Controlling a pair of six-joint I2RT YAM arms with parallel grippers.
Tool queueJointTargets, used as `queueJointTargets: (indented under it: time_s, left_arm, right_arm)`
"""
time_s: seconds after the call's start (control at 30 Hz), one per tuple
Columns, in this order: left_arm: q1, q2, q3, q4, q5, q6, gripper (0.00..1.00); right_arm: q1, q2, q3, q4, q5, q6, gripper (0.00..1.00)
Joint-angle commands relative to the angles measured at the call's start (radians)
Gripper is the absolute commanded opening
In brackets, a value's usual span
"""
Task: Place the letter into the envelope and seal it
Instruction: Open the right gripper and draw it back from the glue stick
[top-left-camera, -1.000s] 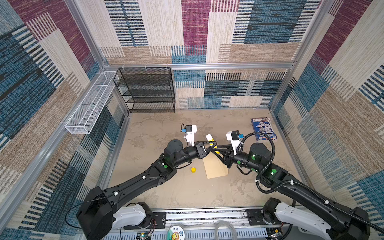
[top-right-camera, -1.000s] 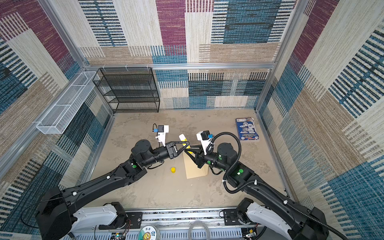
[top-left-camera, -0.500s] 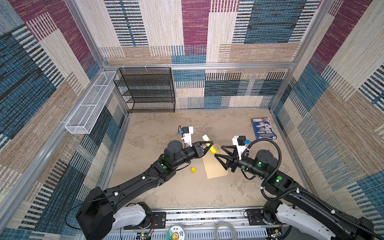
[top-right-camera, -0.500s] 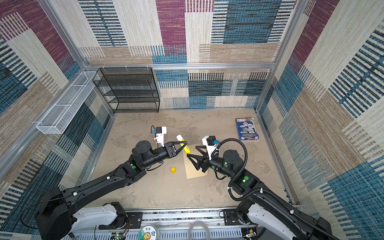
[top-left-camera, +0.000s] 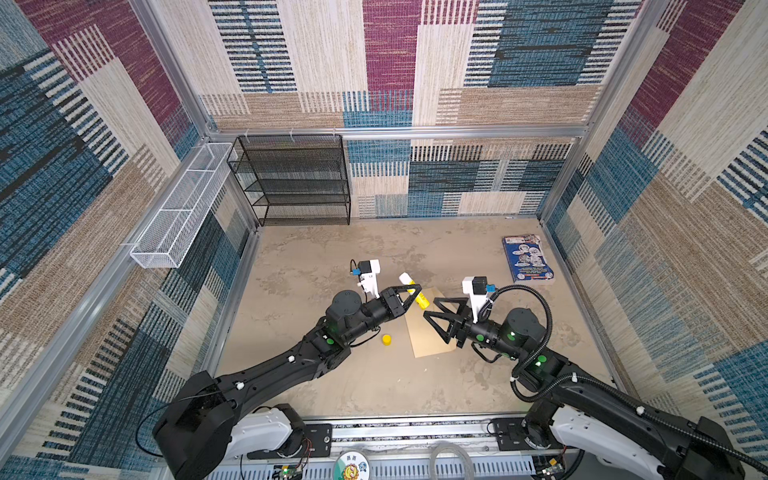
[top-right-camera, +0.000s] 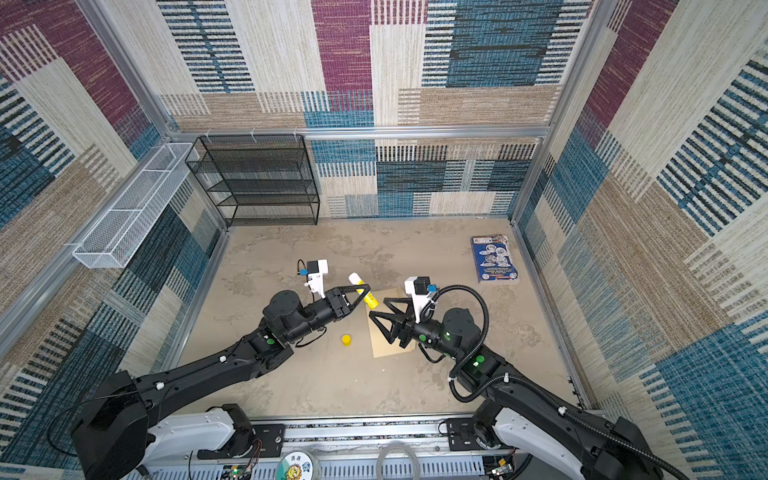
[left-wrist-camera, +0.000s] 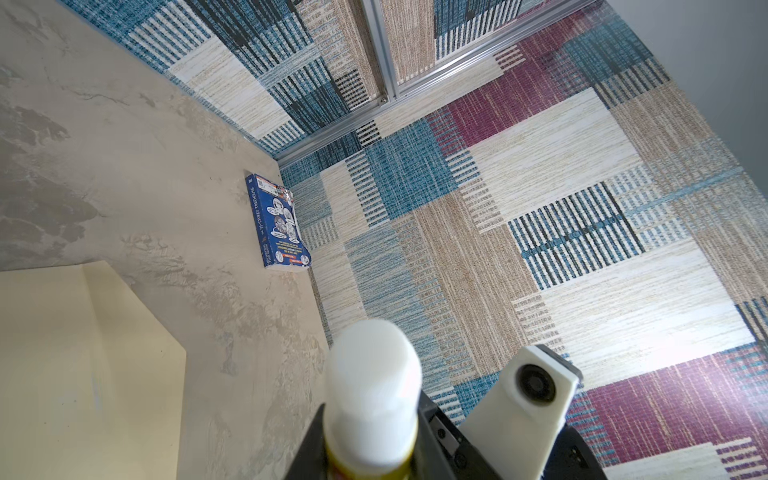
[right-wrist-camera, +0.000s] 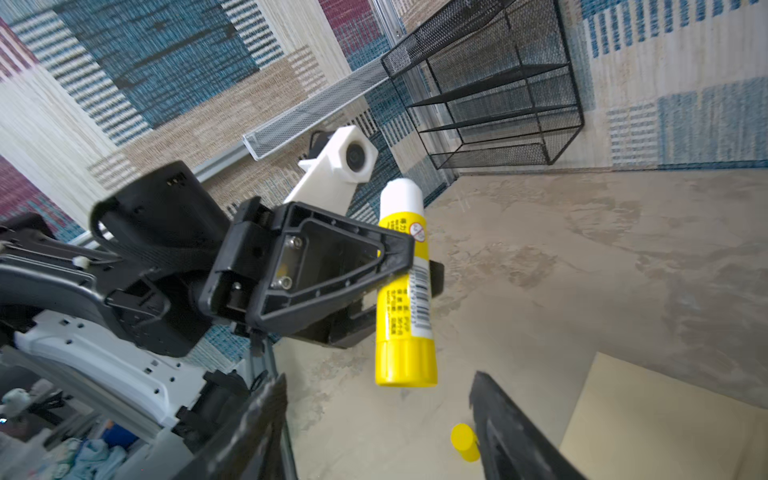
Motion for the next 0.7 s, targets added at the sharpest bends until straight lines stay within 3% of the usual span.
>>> queueJointTargets:
  time_s: [0.0,0.17,0.33,0.47,0.67]
  left_arm:
    - [0.001,0.002,-0.022,0.145,-0.014,-0.027,0.00]
    - [0.001,-0.002,-0.066,0.217,-0.045,-0.032,0.00]
    - [0.001,0.000,-0.090,0.264,-0.055,-0.030,0.00]
    - [0.001,0.003,-0.100,0.284,-0.061,-0.032,0.00]
    - [0.001,0.013,-0.111,0.294,-0.063,-0.035,0.00]
  right_arm:
    - [-0.008,0.028,-0.026,0.223,-0.091,0.241,0.72]
    - [-0.020,0.071,-0.050,0.307,-0.100,0.417,0.69]
    - [-0.026,0.156,-0.106,0.505,-0.131,0.585,0.58]
    - [-0.027,0.218,-0.110,0.554,-0.145,0.621,0.51]
    - [-0.026,0.219,-0.094,0.559,-0.144,0.615,0.48]
